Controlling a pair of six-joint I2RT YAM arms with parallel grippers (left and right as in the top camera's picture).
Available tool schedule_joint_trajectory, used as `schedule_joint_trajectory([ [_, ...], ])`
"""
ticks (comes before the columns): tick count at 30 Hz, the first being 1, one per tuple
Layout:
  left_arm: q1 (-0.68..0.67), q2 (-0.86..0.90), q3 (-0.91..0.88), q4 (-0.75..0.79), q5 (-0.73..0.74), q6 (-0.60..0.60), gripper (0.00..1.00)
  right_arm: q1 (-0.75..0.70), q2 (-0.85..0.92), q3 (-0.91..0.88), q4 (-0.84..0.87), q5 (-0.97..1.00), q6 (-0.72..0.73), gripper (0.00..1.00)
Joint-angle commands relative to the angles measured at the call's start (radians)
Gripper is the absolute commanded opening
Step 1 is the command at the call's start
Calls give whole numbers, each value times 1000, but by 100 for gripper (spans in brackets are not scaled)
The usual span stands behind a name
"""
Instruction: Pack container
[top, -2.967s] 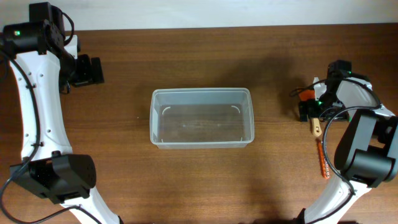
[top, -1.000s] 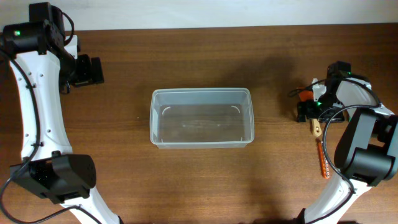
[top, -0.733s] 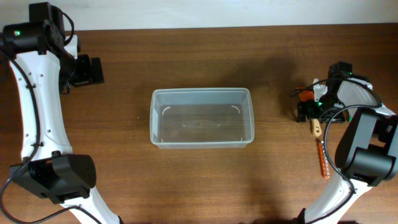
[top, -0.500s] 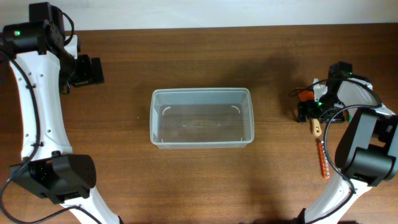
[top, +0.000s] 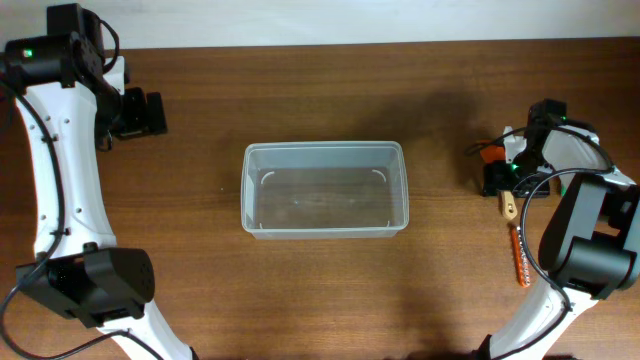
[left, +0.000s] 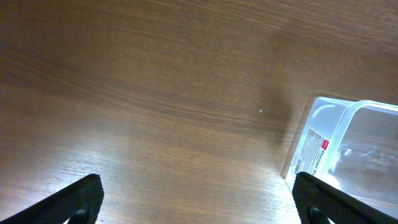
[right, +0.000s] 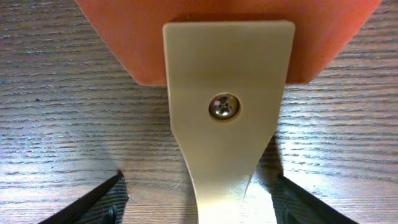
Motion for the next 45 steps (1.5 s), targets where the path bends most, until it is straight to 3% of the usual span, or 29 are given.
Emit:
schedule_joint_trajectory([
  [1,6,-4,10,-1,-7,12,99,-8,31,-4,4,43,8,67],
  [4,6,-4,10,-1,-7,12,99,-8,31,-3,6,43,7,56],
  [15,6,-4,10,-1,-7,12,99,-8,31,-1,10,65,8,45],
  [21,6,-4,10,-1,-7,12,99,-8,31,3,11,65,8,32],
  [32,6,-4,10,-1,-7,12,99,-8,31,26,-4,65,7,22],
  [37,6,-4,10,-1,-7,12,99,-8,31,78,-39,65,7,10],
  [45,6,-4,10,-1,-7,12,99,-7,31,200,-119,66,7,8],
])
